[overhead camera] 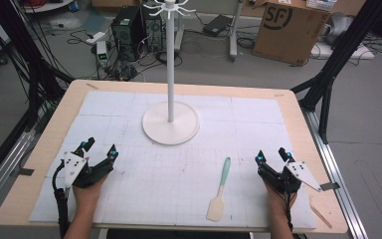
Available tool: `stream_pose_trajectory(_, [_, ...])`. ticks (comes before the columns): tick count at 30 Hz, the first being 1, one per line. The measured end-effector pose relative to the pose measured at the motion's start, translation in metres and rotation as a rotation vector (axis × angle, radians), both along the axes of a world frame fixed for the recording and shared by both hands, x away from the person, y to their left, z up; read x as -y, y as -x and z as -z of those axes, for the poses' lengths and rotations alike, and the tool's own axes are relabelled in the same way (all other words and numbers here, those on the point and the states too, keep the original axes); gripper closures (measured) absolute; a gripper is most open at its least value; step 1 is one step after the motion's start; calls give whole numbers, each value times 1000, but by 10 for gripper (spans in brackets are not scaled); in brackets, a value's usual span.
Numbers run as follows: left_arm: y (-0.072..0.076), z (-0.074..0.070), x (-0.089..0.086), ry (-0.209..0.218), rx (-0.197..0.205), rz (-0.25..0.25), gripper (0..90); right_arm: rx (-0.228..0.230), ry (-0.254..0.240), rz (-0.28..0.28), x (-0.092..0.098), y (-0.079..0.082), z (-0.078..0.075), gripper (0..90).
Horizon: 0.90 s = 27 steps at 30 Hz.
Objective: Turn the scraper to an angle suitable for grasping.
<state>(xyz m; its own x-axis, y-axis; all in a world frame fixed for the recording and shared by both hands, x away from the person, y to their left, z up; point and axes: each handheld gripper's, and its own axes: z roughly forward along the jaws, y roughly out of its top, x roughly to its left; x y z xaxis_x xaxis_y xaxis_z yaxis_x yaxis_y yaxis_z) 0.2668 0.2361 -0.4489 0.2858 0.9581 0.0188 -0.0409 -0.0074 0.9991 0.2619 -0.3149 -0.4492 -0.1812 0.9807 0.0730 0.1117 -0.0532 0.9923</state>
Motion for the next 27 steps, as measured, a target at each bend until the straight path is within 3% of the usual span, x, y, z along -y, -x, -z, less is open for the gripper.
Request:
stream_pose_trajectory(10, [0, 0, 0, -5, -3, 3, 259, 9, -32, 2, 1, 0, -2, 231])
stream_pose_trajectory(21, [-1, 0, 0, 2, -4, 3, 262, 0, -27, 38, -1, -1, -1, 235])
stream_pose_trajectory(27, [-1, 0, 0, -1, -5, 5, 264, -12, -21, 17, -1, 0, -2, 288])
